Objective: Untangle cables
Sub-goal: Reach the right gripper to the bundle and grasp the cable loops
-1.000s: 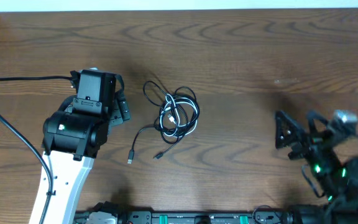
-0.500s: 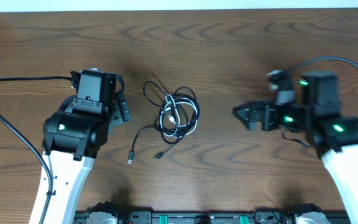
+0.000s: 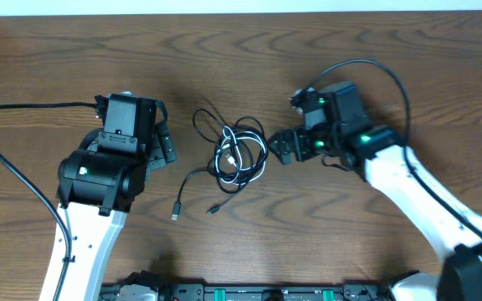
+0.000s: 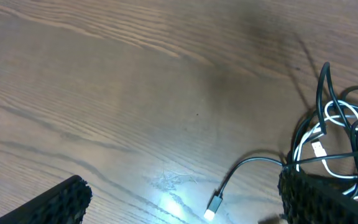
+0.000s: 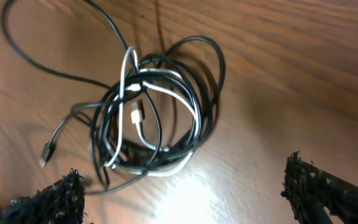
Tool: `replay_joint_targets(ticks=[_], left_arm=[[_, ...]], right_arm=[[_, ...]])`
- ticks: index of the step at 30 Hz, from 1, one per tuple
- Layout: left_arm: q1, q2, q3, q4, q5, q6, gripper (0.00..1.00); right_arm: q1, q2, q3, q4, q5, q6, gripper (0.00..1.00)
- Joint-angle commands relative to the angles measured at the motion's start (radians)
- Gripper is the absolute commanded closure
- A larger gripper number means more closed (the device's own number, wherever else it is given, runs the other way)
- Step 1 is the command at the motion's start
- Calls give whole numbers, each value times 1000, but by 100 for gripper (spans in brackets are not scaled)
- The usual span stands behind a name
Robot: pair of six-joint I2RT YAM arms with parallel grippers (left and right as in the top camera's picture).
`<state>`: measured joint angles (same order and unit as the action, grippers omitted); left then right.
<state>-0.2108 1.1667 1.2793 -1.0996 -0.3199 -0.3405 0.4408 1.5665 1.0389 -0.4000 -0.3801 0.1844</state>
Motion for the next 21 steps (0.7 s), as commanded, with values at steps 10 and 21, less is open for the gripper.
replay_joint_targets(ticks=[10, 21], left_arm=[[5, -2, 1, -3, -6, -10, 3], [5, -2, 1, -3, -6, -10, 3]], right_arm=[[63, 281, 18, 149, 61, 66, 13], [149, 351, 18, 184, 229, 81, 30]])
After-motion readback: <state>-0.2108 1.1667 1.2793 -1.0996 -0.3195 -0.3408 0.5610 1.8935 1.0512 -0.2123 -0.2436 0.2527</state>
